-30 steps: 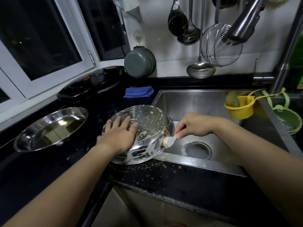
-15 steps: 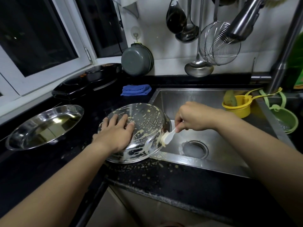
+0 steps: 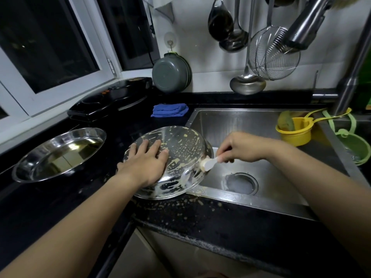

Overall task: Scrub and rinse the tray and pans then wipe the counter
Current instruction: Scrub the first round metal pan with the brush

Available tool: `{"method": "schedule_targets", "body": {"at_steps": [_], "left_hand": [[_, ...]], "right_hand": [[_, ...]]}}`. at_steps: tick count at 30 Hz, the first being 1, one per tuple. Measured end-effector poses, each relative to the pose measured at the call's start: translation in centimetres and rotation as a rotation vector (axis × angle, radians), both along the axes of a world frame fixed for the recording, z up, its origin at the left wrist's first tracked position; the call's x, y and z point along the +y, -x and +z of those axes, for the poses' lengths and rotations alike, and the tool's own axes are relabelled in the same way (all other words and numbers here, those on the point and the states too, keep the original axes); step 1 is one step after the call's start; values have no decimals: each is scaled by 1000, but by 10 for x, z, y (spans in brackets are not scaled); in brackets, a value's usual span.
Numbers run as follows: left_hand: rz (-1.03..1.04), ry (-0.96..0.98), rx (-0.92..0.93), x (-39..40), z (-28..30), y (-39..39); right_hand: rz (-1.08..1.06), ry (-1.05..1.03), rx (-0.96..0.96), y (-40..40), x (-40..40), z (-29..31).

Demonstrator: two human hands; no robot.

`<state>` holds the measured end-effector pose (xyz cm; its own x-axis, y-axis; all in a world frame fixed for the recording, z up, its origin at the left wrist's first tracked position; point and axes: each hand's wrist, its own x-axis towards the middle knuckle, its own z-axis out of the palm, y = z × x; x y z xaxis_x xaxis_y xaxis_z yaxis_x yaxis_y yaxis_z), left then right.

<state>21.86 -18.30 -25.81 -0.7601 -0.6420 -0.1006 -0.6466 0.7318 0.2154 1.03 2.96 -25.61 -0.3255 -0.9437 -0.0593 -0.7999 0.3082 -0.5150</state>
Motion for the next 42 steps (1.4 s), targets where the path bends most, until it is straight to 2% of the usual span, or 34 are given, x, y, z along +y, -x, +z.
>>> {"method": "schedule_targets", "body": {"at_steps": [2, 5, 6, 9, 14, 16, 19, 22, 24, 27, 30, 31, 36, 40, 42], "left_hand": [[-6, 8, -5, 0, 0, 1], [-9, 14, -13, 1, 0, 0], [-8, 13, -13, 1, 0, 0], [-10, 18, -9, -1, -1, -1], [-11, 16, -19, 0, -1, 1], [-6, 8, -19, 0, -1, 0], [-12, 6, -13, 0, 0, 1], [-15, 4, -17, 2, 1, 2], [-11, 4, -18, 1, 1, 0], [-21, 13, -18, 0, 0, -1], [-32, 9, -24, 0, 1, -1], [-36, 6, -26, 1, 1, -1], [-47, 3, -27, -1, 0, -4], [-62, -3, -28, 1, 0, -5], [-73, 2, -32, 0, 0, -7]], "right_hand": [[43, -5, -99, -3, -3, -6], [-101, 140, -149, 17, 3, -8], [-103, 140, -171, 19, 4, -10], [68, -14, -223, 1, -2, -17], [-98, 146, -238, 15, 5, -20], [-25, 82, -252, 3, 2, -19], [44, -12, -167, -8, -3, -15], [-105, 57, -23, 14, 5, -12], [-144, 59, -23, 20, 7, -16], [-89, 17, -124, 20, 7, -25], [-206, 82, -73, 31, 9, -30], [-205, 74, -96, 30, 10, -32], [47, -66, -533, 5, 5, -39], [-100, 41, -582, 9, 2, -43], [-30, 15, -664, 8, 3, -42]]}}
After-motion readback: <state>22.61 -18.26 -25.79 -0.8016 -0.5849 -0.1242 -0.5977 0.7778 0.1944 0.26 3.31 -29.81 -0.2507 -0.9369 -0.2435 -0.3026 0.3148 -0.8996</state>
